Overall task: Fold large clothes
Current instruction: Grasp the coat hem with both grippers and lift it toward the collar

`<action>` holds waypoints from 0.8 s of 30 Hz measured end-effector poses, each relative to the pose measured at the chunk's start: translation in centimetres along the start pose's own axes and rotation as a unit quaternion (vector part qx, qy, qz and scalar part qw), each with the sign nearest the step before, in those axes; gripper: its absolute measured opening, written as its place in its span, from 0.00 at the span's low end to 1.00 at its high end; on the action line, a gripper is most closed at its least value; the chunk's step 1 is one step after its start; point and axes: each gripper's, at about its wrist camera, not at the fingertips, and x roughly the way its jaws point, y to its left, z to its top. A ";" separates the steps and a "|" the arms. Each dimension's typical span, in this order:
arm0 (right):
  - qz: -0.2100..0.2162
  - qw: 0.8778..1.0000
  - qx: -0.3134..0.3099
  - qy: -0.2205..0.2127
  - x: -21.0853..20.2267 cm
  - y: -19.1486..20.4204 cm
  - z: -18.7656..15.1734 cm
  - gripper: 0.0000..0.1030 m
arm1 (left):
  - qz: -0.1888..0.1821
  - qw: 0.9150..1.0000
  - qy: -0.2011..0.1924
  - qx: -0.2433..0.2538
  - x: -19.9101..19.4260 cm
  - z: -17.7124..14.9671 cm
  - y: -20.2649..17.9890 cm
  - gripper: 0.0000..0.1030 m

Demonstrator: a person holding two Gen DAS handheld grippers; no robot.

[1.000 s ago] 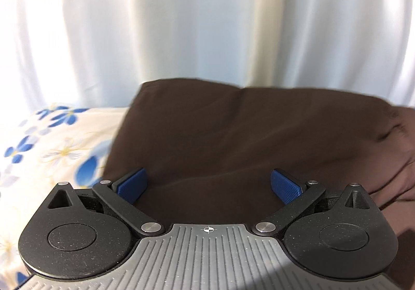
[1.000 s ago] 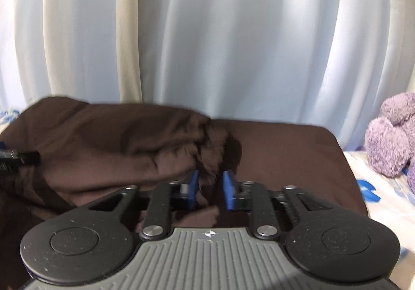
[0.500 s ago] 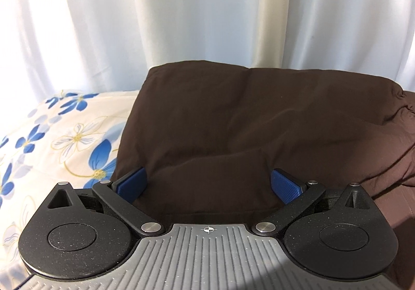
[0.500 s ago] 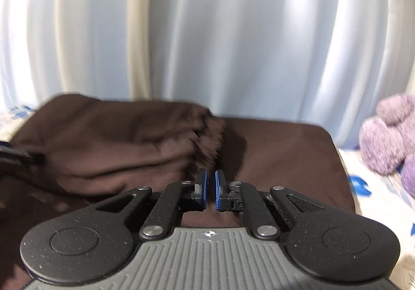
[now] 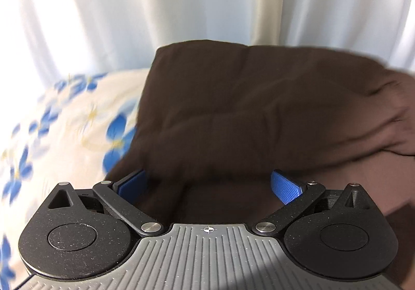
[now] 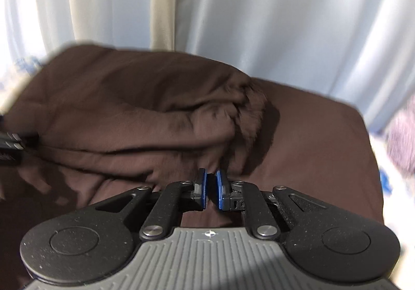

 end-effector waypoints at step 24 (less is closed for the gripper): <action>0.066 0.947 0.308 0.061 -23.2 -17.8 -23.6 0.36 | -0.111 0.968 0.119 -0.190 -12.6 -16.4 16.8 0.77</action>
